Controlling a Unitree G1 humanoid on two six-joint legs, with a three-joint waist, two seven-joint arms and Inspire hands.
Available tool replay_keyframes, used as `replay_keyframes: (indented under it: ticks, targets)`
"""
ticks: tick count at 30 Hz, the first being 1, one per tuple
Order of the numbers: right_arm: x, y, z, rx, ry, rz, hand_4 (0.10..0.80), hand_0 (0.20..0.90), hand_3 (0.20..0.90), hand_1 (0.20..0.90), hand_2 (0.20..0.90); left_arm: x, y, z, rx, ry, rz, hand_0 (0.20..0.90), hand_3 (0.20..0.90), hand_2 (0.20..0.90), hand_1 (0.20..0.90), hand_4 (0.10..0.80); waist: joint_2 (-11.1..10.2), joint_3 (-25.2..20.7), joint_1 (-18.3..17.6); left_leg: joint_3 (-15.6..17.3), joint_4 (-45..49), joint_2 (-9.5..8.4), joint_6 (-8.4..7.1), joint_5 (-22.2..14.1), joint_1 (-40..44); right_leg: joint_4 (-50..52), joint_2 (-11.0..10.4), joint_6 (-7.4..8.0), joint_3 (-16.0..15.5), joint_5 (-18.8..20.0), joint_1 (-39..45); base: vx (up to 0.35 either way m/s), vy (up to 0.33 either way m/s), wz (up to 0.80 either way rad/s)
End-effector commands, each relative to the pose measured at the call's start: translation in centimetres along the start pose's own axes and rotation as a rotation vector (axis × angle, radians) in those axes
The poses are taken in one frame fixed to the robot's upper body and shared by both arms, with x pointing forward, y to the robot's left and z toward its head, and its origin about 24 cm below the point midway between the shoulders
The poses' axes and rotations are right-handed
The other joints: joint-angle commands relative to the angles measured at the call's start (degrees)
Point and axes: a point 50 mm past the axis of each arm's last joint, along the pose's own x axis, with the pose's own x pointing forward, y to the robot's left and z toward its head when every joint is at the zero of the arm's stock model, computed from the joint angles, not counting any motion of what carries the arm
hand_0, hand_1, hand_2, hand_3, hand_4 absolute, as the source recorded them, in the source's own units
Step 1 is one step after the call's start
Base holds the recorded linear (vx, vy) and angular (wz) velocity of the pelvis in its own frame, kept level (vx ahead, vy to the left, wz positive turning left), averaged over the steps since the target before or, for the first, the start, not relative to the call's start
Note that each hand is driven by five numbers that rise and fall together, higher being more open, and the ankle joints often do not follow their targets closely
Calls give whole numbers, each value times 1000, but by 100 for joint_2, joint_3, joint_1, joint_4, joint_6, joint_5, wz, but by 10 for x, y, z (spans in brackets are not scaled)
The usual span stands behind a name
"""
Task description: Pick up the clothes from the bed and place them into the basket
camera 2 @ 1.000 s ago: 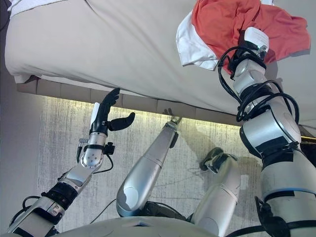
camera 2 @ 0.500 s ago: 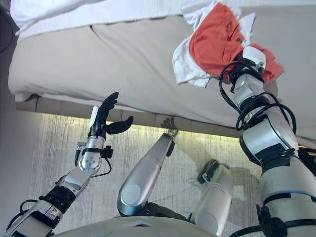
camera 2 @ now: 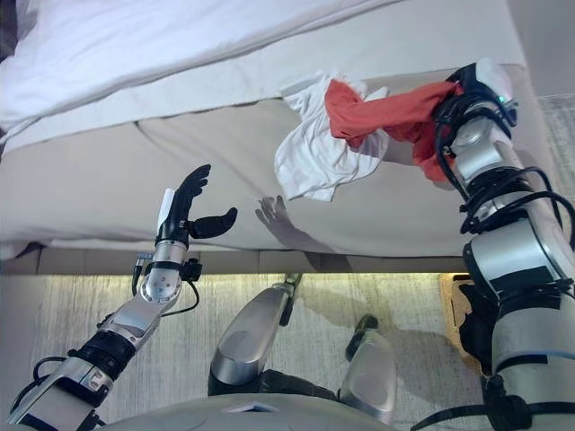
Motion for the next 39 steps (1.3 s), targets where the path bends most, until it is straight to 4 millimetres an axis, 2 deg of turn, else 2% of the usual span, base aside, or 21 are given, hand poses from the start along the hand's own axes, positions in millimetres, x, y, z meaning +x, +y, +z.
replay_keyframes:
  ticks: [1,8,11,19,27,39]
  targets:
    - [0,-56,10,-71,-144,-176,100,300,200,300,300,-6,9,-7,42,-9,13,900,900,900,900,800,-273,-1475,-409,324,-72,425,-64,-709,489,-724,187,-269,-7,631,71,146,19,-19]
    - [-7,-81,-1,-45,-171,-216,100,300,200,300,300,-15,8,-25,72,69,-31,900,900,900,900,800,-332,-2000,-832,658,-1029,582,-200,-466,991,-1595,400,-138,302,1021,313,86,-6,-26]
    - [-11,-91,-7,-33,-166,-245,100,300,200,300,300,-11,2,-24,83,68,-57,900,900,900,900,800,-342,-2128,-1049,792,-1332,634,-252,-390,1174,-1877,480,-87,435,1153,374,13,-39,-28]
    - [-19,-110,-25,-33,-118,-307,100,300,200,300,300,-3,-12,-17,104,30,-121,900,900,900,900,800,-343,-2264,-1537,1058,-1396,707,-314,-521,1387,-2176,629,-67,876,1308,394,10,-29,-28]
    - [-30,-120,-51,11,-62,-390,100,300,200,300,300,2,-18,-15,125,23,-143,900,900,900,900,800,-302,-2237,-1913,1304,-1396,757,-339,-611,1540,-2177,756,-88,1203,1321,337,13,-28,-22]
    - [-45,-106,-102,16,76,-329,100,300,200,300,300,4,-23,-12,140,5,-164,900,900,900,900,800,-205,-2105,-2205,1488,-1396,792,-394,-656,1623,-2119,847,-139,1416,1320,195,1,-35,-14]
